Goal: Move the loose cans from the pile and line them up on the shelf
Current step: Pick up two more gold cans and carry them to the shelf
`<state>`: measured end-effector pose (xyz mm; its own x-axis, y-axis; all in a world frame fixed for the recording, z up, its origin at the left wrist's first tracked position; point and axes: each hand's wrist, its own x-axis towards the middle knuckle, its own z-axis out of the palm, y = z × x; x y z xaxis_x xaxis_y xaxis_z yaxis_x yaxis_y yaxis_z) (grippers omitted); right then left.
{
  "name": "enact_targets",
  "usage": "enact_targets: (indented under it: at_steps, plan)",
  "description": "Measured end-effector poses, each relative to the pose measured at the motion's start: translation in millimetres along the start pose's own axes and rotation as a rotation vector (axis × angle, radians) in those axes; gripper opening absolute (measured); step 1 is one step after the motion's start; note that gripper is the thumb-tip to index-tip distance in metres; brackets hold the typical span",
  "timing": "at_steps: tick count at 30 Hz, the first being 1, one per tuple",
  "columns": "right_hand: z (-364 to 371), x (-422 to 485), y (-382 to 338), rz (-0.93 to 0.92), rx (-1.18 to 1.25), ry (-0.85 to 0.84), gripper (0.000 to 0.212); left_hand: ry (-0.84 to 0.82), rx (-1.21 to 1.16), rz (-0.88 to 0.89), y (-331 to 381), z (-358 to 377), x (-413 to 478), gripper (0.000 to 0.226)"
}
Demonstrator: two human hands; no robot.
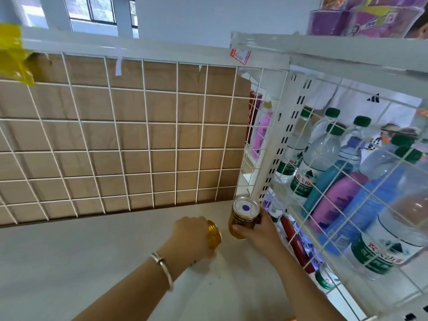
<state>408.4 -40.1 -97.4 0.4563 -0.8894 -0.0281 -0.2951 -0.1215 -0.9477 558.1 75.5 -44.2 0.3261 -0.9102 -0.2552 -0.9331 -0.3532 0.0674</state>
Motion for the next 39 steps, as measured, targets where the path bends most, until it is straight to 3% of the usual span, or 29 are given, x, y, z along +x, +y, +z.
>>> enact_targets:
  at_steps: [2,6,11,14,19,24,29,34,37,39]
  plan:
    - [-2,-3,3,0.005,-0.001,-0.005,0.065,-0.035,-0.119,-0.058,-5,-1,7,0.062]
    - [-4,-20,-4,0.026,0.125,-0.100,0.055,-0.182,-0.788,-0.225,-32,8,11,0.066]
    - [14,-34,-18,0.057,0.155,-0.232,0.054,-0.107,-1.421,-0.246,-33,29,-14,0.081]
    - [24,-38,-31,0.043,0.187,-0.274,0.062,-0.034,-1.543,-0.246,-43,33,-32,0.073]
    - [57,-40,-52,0.033,0.211,-0.389,0.050,0.121,-1.695,-0.236,-67,37,-63,0.053]
    - [104,-52,-72,0.052,0.233,-0.485,0.054,0.256,-1.797,-0.245,-102,39,-106,0.054]
    - [159,-80,-95,0.063,0.275,-0.619,0.040,0.375,-1.899,-0.293,-136,47,-148,0.047]
    - [217,-120,-122,0.183,0.377,-0.819,0.054,0.555,-1.997,-0.439,-171,58,-197,0.060]
    - [250,-145,-134,0.142,0.288,-0.935,0.074,0.653,-2.001,-0.503,-201,68,-233,0.072]
    - [278,-164,-143,0.096,0.249,-0.964,0.077,0.707,-2.000,-0.518,-222,72,-261,0.060]
